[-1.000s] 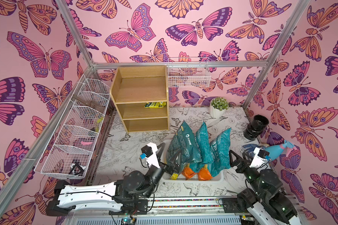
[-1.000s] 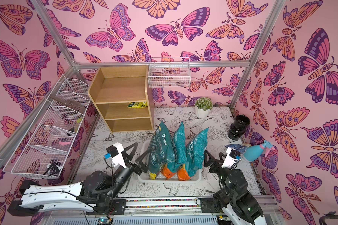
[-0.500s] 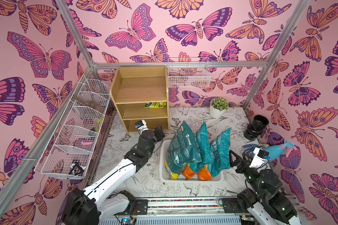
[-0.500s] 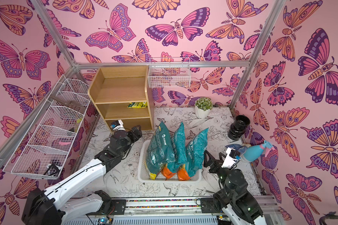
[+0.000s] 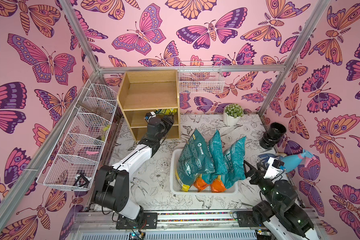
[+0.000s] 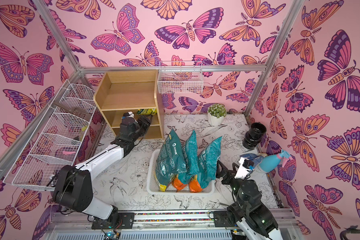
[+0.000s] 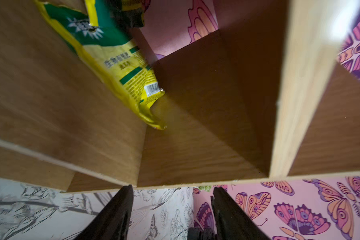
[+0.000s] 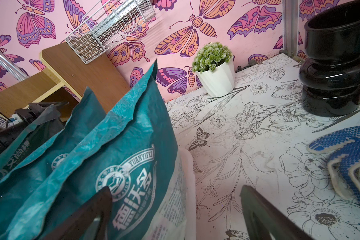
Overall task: Take down the fertilizer bag from the shelf
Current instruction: Pick up the fertilizer bag from the shelf.
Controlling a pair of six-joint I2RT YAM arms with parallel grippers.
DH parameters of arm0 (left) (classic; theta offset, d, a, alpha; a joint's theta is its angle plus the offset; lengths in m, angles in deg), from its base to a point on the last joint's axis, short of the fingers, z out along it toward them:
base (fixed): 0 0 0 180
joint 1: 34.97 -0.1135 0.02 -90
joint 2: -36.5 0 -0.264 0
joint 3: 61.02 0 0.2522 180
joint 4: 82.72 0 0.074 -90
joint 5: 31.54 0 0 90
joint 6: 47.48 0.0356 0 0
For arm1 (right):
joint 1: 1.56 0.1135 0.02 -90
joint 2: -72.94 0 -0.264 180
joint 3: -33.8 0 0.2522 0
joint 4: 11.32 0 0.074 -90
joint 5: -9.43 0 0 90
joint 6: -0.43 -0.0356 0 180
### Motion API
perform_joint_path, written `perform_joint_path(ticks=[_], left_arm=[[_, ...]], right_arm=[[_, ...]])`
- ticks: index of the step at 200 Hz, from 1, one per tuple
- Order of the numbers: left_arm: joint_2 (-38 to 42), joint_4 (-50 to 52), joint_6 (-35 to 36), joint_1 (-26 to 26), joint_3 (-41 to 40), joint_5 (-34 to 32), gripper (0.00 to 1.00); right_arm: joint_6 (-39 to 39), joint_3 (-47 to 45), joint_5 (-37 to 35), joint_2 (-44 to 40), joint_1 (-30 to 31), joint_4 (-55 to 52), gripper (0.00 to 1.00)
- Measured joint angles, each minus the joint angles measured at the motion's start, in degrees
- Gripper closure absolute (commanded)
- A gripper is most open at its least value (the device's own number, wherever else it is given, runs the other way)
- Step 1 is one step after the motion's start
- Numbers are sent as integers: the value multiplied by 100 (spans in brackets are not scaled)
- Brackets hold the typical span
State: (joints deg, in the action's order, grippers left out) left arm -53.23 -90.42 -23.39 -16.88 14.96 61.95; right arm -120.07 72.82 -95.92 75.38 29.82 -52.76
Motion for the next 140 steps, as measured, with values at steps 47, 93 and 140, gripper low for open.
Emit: perform_joint_path(ticks=[47,93,140], left_arm=[[-433,-299,-562,-35,326,-142,34],[-1346,-426,-1049,-136,804,317,34],[-1182,-468,-1213,-138,457,133,33]], right_arm=[[42,-22,2,0,0,39,1],[52,-26,2,0,0,57,1],[52,-28,9,0,0,70,1]])
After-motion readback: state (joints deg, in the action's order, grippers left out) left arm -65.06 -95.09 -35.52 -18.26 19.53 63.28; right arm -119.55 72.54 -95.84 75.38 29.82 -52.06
